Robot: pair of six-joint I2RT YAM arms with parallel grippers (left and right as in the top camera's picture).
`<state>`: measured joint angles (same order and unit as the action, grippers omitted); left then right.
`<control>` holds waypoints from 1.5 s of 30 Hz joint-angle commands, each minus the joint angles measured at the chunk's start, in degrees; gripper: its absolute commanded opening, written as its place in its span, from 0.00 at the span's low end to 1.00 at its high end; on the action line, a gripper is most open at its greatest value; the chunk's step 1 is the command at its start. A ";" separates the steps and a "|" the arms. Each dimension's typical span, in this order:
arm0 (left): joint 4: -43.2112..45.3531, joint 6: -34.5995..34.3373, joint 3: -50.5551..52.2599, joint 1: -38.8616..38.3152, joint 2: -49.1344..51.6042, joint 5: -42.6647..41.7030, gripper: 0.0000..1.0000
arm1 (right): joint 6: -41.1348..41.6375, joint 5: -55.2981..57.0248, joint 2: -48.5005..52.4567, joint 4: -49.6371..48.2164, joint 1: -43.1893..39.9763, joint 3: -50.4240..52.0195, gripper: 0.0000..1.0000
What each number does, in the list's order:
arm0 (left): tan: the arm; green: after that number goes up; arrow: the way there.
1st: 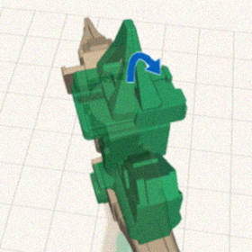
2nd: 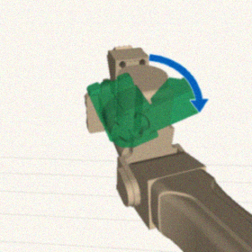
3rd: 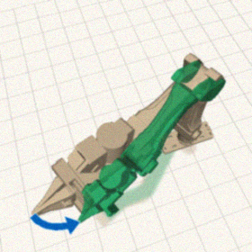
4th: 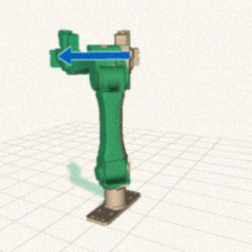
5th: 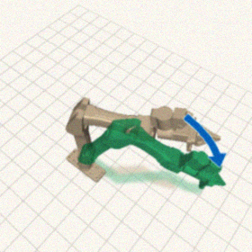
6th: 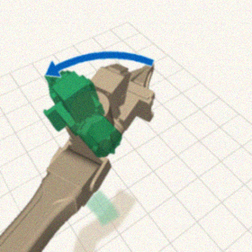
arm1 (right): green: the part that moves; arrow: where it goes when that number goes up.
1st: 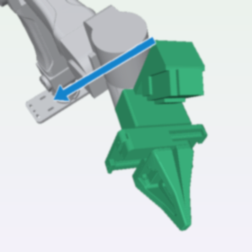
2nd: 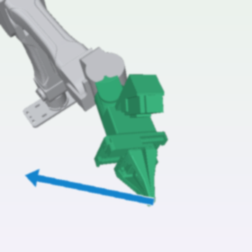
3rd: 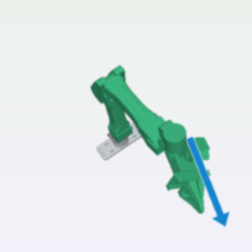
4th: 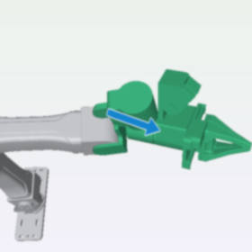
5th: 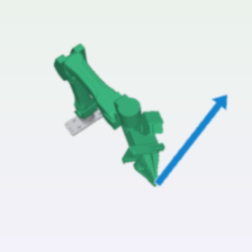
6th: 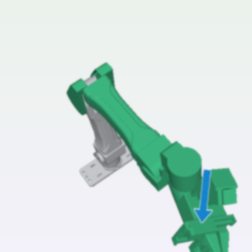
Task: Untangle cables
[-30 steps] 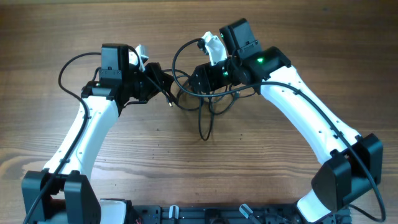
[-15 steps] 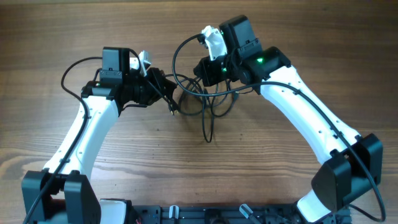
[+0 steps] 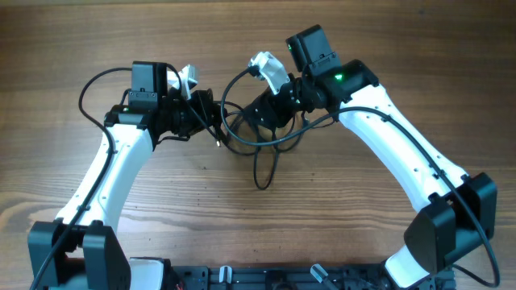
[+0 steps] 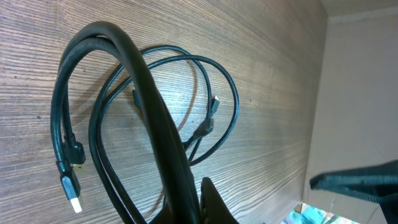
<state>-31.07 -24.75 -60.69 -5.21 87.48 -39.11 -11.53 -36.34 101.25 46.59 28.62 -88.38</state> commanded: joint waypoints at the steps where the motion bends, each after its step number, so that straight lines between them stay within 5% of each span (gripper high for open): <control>1: 0.11 2.08 -0.31 0.35 0.39 -2.69 0.04 | -6.43 -5.84 0.57 0.70 0.02 -0.74 0.49; 7: 0.11 2.05 -0.31 0.35 0.39 -4.24 0.04 | -6.47 -6.40 0.57 0.59 0.09 -0.57 0.43; 16: 0.11 1.84 -0.31 0.35 0.39 -5.03 0.08 | -6.25 -6.16 1.53 -0.28 0.09 0.76 0.21; 28: 0.11 1.81 -0.31 0.35 0.39 -5.01 0.09 | -6.05 -5.29 4.85 -0.46 0.68 0.74 0.13; 32: 0.11 1.84 -0.31 0.35 0.39 -4.74 0.11 | -2.40 -5.33 4.48 -1.01 -0.83 0.28 0.05; 36: 0.11 1.84 -0.31 0.35 0.39 -0.79 0.27 | 4.13 -5.33 0.50 -1.11 -4.28 -0.85 0.04; 45: -0.04 1.27 -0.31 0.35 0.39 8.02 0.25 | 15.10 -5.53 -12.94 -0.44 -13.35 -0.98 0.04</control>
<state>-30.11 -23.79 -61.25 -7.90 87.68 -39.51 -1.17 -45.04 94.54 45.95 21.50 -88.18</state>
